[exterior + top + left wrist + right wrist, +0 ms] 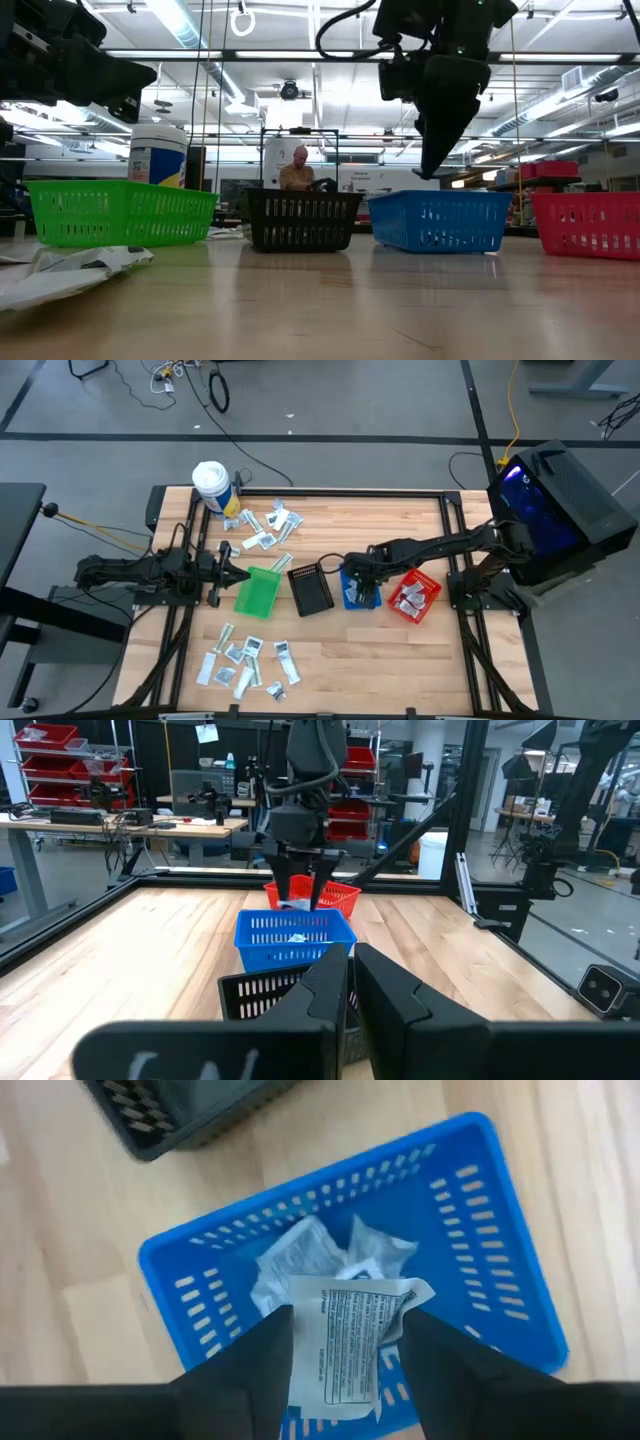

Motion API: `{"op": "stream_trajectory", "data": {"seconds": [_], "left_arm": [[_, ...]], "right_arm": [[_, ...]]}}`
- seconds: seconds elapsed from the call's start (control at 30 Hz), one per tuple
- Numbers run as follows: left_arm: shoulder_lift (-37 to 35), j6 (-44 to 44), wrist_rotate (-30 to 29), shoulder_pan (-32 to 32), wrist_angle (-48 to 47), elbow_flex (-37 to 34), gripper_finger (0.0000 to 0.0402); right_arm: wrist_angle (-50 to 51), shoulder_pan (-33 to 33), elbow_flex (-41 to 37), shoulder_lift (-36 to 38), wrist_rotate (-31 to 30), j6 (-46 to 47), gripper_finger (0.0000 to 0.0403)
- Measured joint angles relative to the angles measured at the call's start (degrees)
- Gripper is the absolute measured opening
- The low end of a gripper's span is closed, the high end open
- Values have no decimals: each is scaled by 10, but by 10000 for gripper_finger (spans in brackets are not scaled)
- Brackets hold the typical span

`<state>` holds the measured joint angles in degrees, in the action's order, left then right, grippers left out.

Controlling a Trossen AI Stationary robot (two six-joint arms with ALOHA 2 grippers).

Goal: Pick & Place First Aid Supplies
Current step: Put the alcohol pad into the blue basket

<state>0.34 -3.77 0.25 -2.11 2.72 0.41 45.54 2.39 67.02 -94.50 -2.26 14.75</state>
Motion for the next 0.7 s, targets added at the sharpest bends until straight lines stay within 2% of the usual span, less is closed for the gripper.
{"op": "stream_trajectory", "data": {"seconds": [0.13,0.47,0.7], "left_arm": [[0,0,0,0,0,0,32],[0,0,0,0,0,0,32],[0,0,0,0,0,0,32]], "right_arm": [[-16,-1,0,0,-2,-7,197],[-44,-29,0,0,-1,21,281],[-157,-47,-9,13,-3,50,288]]}}
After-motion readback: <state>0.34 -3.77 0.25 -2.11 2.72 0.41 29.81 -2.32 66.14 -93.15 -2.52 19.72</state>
